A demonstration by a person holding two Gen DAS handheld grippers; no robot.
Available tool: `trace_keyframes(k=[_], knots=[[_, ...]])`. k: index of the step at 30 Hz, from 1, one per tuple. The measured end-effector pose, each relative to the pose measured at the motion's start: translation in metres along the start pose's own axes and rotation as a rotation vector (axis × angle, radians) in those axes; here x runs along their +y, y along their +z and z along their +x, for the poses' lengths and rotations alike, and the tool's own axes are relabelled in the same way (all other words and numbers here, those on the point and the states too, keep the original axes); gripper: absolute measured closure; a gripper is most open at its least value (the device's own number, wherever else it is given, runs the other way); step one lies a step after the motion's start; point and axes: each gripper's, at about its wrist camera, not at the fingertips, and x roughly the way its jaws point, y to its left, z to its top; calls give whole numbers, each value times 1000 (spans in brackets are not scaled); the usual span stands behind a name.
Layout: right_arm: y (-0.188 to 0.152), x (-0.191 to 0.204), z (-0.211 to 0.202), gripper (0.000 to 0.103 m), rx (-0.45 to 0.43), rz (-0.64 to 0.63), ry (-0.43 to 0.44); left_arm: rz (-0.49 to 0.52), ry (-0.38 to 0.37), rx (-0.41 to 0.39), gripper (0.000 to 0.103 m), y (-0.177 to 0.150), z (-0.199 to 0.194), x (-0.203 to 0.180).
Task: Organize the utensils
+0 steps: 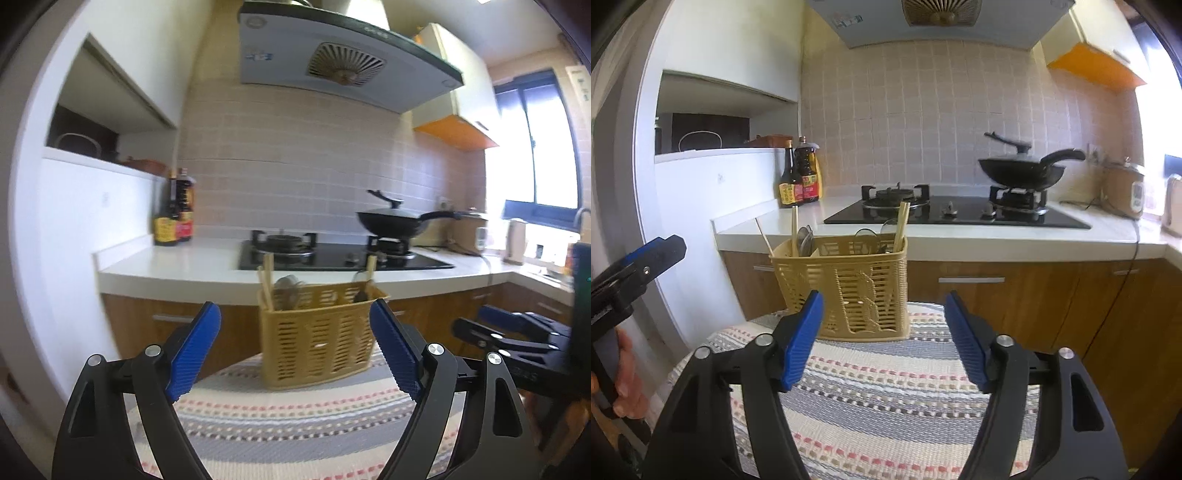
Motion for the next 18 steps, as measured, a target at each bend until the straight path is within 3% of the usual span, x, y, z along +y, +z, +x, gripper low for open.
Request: trace_keyframes(k=[4,7,11,18], knots=[[-13,5,-3,21,-43,-33,-38,-12,62,-13,19,-12,0,-4],[-29,6,7,20,-53,-68,-84,-15,154,-35,18,-30,9,-6],[-44,-6,19,20,-4,-34,-76,-12,224,-30,18,-47,19,-4],[-45,-12,22,20,9,-28,-76,-27,239,-36,18,-55,13,-5]])
